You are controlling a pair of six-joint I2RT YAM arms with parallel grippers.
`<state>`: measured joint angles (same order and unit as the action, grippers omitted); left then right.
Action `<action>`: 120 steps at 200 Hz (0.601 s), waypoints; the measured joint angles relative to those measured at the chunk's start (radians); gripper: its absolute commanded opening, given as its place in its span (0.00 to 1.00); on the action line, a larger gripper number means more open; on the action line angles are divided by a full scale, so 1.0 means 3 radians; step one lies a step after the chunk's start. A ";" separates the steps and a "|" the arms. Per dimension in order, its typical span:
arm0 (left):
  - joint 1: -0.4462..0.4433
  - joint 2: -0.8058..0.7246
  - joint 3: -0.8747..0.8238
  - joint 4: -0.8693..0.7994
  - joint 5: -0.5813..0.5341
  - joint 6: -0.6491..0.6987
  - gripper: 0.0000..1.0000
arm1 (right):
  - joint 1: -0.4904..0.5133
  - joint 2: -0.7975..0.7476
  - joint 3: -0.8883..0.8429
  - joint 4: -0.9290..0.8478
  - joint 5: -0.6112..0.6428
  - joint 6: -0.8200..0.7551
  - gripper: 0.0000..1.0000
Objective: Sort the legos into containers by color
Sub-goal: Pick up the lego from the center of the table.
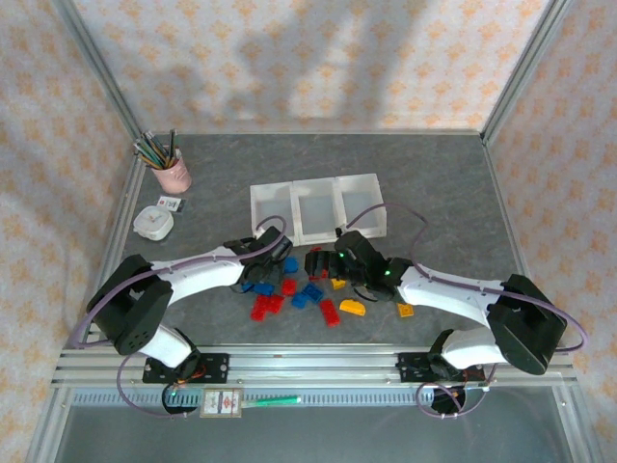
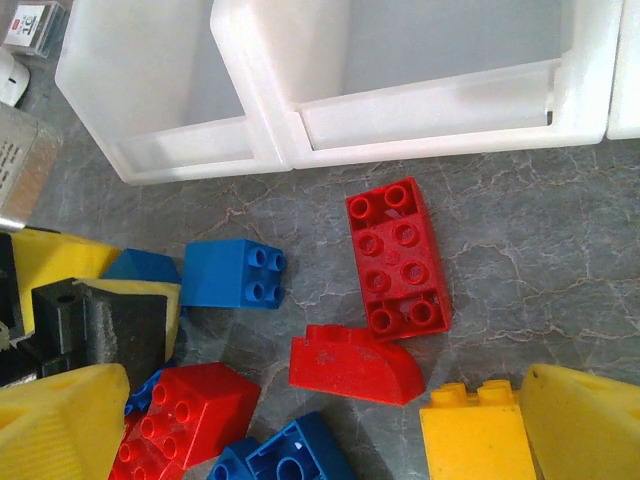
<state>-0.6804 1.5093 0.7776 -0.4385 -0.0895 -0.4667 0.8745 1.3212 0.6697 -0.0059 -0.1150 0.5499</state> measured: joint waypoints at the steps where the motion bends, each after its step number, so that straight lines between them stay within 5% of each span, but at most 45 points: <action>1: -0.0001 0.0000 0.0000 0.0000 0.0000 -0.0001 0.60 | 0.0000 0.0000 0.0000 0.0000 0.0000 0.0000 1.00; 120: -0.0112 0.0100 0.0042 -0.0113 -0.0061 -0.0066 0.49 | 0.0000 -0.0001 0.0000 -0.0001 0.0075 0.0000 1.00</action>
<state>-0.7139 1.5394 0.7902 -0.4725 -0.1078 -0.4866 0.8745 1.3209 0.6697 -0.0063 -0.0925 0.5499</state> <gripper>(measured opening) 0.507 0.997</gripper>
